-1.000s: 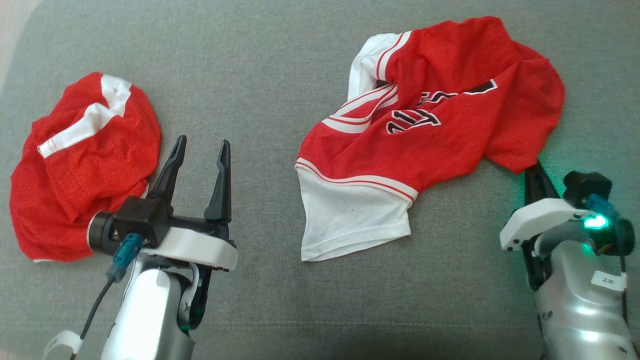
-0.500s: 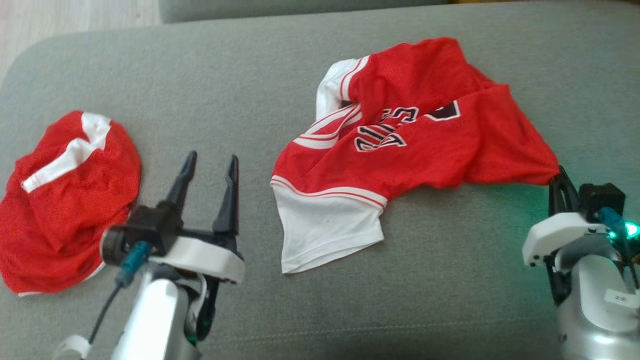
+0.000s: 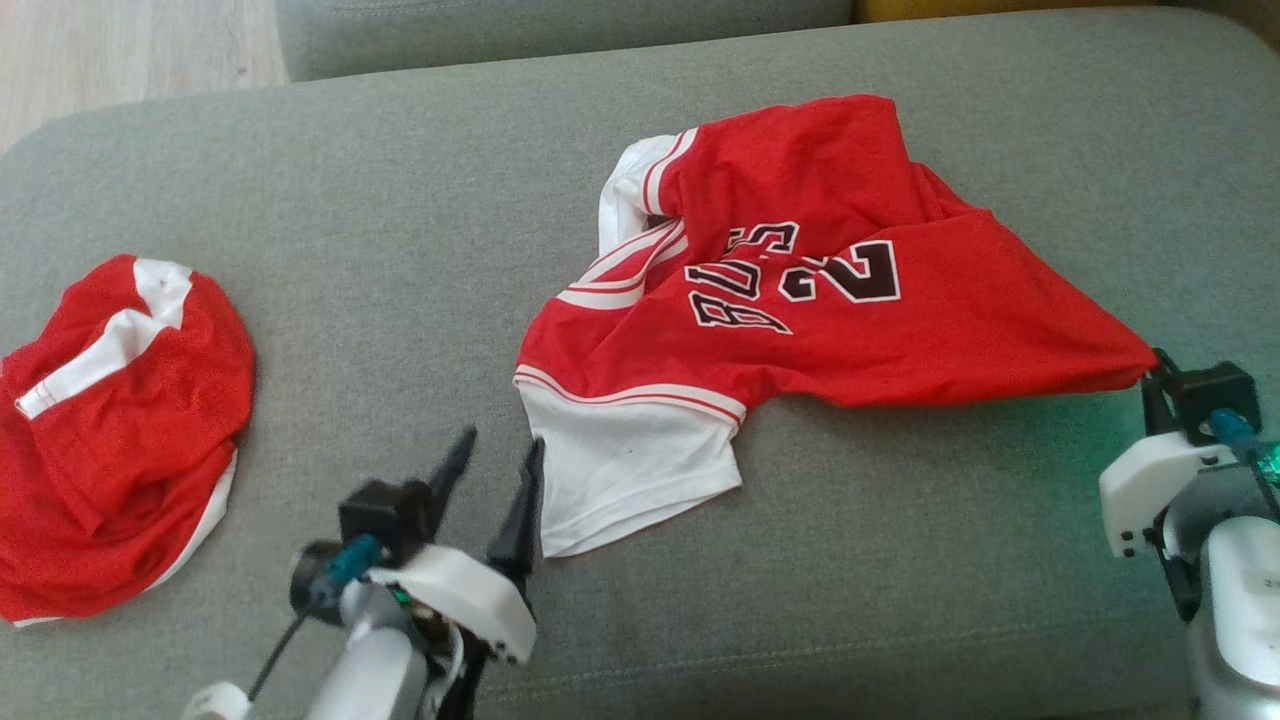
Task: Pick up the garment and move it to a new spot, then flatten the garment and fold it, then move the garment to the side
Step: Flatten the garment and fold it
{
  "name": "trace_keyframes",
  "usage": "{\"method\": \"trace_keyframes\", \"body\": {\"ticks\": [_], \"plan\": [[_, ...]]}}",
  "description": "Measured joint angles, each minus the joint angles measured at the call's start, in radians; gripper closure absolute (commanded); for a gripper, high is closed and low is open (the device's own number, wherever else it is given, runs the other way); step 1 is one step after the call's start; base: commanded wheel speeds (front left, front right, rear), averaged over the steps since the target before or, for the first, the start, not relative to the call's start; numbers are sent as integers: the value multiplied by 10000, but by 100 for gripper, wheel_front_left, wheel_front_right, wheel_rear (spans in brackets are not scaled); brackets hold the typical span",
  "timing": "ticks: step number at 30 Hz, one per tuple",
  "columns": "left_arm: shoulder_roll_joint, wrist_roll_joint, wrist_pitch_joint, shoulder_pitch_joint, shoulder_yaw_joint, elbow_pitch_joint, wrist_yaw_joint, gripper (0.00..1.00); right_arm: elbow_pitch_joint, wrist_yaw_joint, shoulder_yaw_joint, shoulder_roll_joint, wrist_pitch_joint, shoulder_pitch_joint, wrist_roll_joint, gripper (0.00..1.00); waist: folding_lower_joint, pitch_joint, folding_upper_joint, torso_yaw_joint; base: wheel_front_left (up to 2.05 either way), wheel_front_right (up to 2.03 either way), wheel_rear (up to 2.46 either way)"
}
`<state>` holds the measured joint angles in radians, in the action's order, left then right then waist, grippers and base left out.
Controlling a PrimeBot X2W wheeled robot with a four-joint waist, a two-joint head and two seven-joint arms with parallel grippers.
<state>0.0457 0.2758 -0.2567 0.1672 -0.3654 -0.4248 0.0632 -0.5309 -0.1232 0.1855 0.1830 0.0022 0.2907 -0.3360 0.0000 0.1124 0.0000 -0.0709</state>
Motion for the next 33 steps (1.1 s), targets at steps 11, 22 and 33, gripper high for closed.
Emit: {"method": "trace_keyframes", "body": {"ticks": [11, 22, 33], "plan": [[-2, 1576, 700, 408, -1028, -1687, 257, 0, 320, 0, -803, 336, 380, -163, 422, 100, 0, 44, 0, -73, 0, 0, 0], [-2, 2380, 1074, 647, -1893, -2334, 433, 22, 414, 0, -1035, 389, 512, -183, 727, 100, 0, -30, 0, -79, 0, 0, 0], [27, 2702, 755, 954, -1962, -2550, 451, 100, 514, 0, -1457, 393, 414, -185, 1085, 100, 0, -257, 0, -75, 0, 0, 0]]}}
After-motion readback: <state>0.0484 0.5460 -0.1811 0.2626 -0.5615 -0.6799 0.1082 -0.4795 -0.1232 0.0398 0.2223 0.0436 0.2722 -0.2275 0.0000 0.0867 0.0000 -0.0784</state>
